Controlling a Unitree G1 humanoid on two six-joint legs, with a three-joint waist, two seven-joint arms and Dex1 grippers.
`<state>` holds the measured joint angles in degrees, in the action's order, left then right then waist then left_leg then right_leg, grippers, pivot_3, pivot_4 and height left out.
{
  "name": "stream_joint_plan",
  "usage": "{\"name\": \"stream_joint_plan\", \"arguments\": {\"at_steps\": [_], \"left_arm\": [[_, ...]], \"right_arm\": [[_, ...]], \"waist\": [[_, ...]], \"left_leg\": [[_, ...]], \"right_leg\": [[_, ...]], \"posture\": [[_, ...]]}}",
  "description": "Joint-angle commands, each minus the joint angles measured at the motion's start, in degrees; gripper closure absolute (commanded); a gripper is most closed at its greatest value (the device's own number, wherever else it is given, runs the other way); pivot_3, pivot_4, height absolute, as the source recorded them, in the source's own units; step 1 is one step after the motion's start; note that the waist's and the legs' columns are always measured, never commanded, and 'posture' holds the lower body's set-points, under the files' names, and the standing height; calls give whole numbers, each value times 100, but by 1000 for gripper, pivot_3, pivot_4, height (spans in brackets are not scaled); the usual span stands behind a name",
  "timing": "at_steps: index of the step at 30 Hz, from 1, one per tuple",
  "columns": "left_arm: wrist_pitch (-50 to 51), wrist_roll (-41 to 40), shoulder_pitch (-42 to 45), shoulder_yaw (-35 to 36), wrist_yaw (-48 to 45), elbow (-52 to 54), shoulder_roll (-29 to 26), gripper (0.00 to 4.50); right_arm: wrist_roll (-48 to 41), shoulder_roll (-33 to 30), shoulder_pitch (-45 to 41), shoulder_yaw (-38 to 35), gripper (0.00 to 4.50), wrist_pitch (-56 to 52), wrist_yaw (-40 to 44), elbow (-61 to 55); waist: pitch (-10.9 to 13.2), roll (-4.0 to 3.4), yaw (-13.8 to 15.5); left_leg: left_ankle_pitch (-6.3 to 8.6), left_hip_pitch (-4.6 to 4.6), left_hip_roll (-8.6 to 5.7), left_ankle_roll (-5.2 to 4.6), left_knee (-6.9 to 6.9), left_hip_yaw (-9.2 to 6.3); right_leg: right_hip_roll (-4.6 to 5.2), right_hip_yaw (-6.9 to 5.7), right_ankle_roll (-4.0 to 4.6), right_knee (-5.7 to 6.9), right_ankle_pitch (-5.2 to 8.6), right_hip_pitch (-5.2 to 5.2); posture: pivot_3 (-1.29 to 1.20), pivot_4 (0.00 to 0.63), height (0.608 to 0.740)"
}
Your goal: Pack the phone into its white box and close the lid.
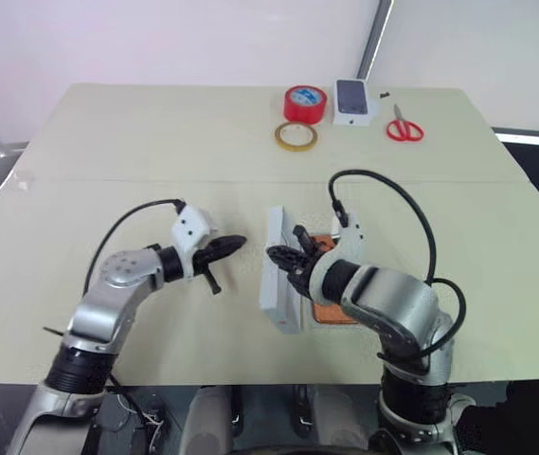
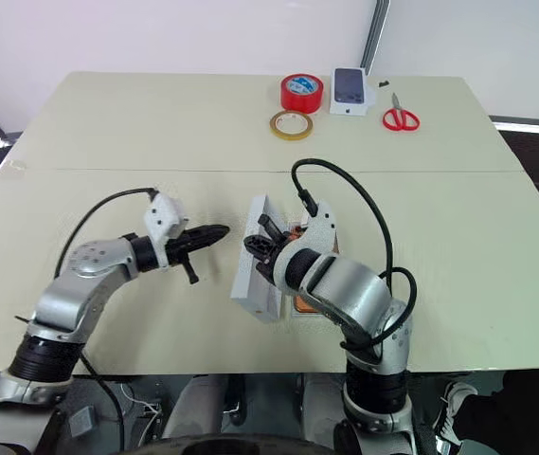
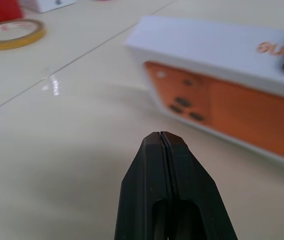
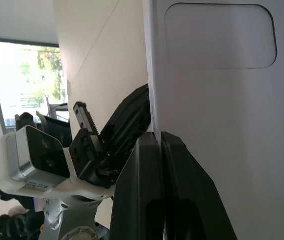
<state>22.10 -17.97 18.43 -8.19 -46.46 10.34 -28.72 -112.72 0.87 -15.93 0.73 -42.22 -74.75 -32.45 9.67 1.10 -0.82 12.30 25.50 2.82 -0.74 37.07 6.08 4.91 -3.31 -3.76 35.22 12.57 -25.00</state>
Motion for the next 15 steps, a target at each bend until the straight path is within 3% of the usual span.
{"name": "stream_joint_plan", "arguments": {"at_steps": [1,6,10,13,15], "left_arm": [[49,86,210,-294,-19,207,178,4500],[195,164,394,-673,-6,204,492,4500],[262,272,519,-911,11,148,652,4500],[333,367,656,-1034,94,26,804,4500],[398,456,760,-1125,158,-71,927,4500]], "right_arm": [[-28,-394,58,-160,3070,-170,401,4],[-28,-1976,-602,-704,476,-1197,2045,882],[-28,-3516,-1478,-975,476,-2125,3512,1838],[1,-4603,-1782,-724,476,-2598,4090,2170],[694,-5142,-1821,-566,476,-2953,4716,2165]], "waist": [[0,0,-9],[3,-6,-14],[13,-24,15],[13,-23,42],[12,-24,45]], "left_leg": [[0,1,0,0,-1,0],[0,-1,2,-1,1,2],[-1,3,-1,-3,4,9],[1,4,0,-7,-2,4],[4,5,0,-11,-3,1]], "right_leg": [[0,0,0,0,0,-2],[-14,2,0,1,0,-1],[-21,3,-1,5,0,-8],[-28,1,-7,4,4,-7],[-28,2,-11,3,6,-7]], "posture": [[0,150,740],[0,150,740],[0,150,740],[0,150,740],[0,150,740]]}}
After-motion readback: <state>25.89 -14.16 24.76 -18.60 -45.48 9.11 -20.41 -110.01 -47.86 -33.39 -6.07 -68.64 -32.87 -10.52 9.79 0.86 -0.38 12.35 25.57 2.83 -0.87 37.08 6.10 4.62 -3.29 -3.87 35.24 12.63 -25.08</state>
